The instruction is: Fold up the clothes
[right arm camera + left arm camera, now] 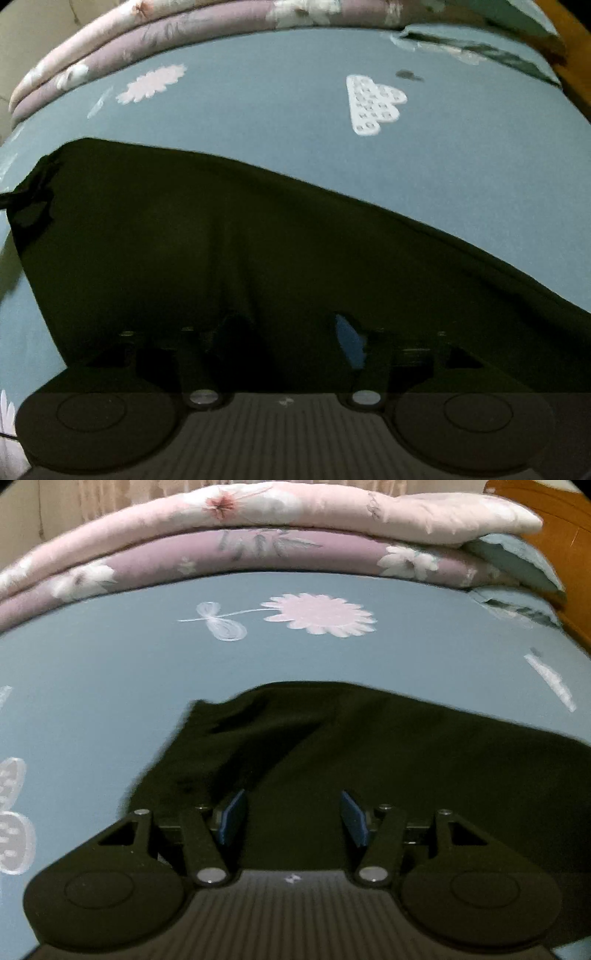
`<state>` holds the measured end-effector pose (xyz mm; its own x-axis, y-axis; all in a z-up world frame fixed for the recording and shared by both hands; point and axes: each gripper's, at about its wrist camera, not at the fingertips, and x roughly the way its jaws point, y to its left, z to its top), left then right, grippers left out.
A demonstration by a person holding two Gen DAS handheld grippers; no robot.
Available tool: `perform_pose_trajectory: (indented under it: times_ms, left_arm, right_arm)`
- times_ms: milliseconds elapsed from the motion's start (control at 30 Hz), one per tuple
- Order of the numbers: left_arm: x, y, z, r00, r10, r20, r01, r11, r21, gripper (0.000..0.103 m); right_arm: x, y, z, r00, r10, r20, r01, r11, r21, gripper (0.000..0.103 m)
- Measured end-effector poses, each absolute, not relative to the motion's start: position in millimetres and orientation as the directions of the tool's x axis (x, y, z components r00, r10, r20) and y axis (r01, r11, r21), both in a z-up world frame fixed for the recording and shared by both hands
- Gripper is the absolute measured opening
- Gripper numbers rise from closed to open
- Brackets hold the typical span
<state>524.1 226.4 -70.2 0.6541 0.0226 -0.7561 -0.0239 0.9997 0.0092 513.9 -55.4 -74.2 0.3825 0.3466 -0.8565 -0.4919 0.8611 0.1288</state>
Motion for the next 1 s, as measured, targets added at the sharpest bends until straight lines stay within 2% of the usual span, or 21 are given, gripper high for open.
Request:
perform_pose_trajectory:
  times_ms: [67, 167, 333, 433, 633, 700, 800, 867, 1000]
  left_arm:
    - [518, 237, -68, 0.633, 0.064, -0.772, -0.021, 0.998, 0.066, 0.059]
    - [514, 247, -64, 0.596, 0.056, -0.801, 0.003, 0.997, 0.072, 0.059]
    - [516, 226, -47, 0.549, 0.123, -0.826, 0.101, 0.972, 0.212, 0.059]
    - [510, 215, -37, 0.586, 0.016, -0.81, 0.138, 0.983, 0.12, 0.068]
    - [500, 166, -55, 0.569, -0.209, -0.795, 0.28, 0.959, -0.052, 0.069]
    - [497, 152, -63, 0.562, -0.234, -0.793, 0.323, 0.945, -0.05, 0.069]
    - [486, 138, -77, 0.535, -0.218, -0.816, 0.398, 0.917, 0.017, 0.069]
    - [479, 139, -83, 0.528, -0.191, -0.828, 0.413, 0.909, 0.054, 0.069]
    - [467, 155, -86, 0.503, -0.179, -0.846, 0.41, 0.911, 0.051, 0.075]
  right_arm:
    - [511, -40, -75, 0.403, 0.361, -0.841, -0.507, 0.853, 0.123, 0.074]
    - [507, -20, -73, 0.406, 0.407, -0.818, -0.545, 0.826, 0.141, 0.074]
    - [511, -23, -57, 0.435, 0.435, -0.788, -0.576, 0.807, 0.128, 0.074]
    - [523, -34, -54, 0.468, 0.411, -0.783, -0.563, 0.821, 0.095, 0.074]
    - [567, -29, -79, 0.469, 0.375, -0.8, -0.534, 0.842, 0.082, 0.075]
    - [565, -30, -72, 0.475, 0.385, -0.791, -0.529, 0.843, 0.093, 0.075]
    - [545, -33, -59, 0.478, 0.398, -0.783, -0.537, 0.838, 0.098, 0.075]
    - [520, -33, -54, 0.463, 0.398, -0.792, -0.546, 0.832, 0.099, 0.076]
    - [464, -27, -59, 0.435, 0.383, -0.815, -0.571, 0.817, 0.079, 0.076]
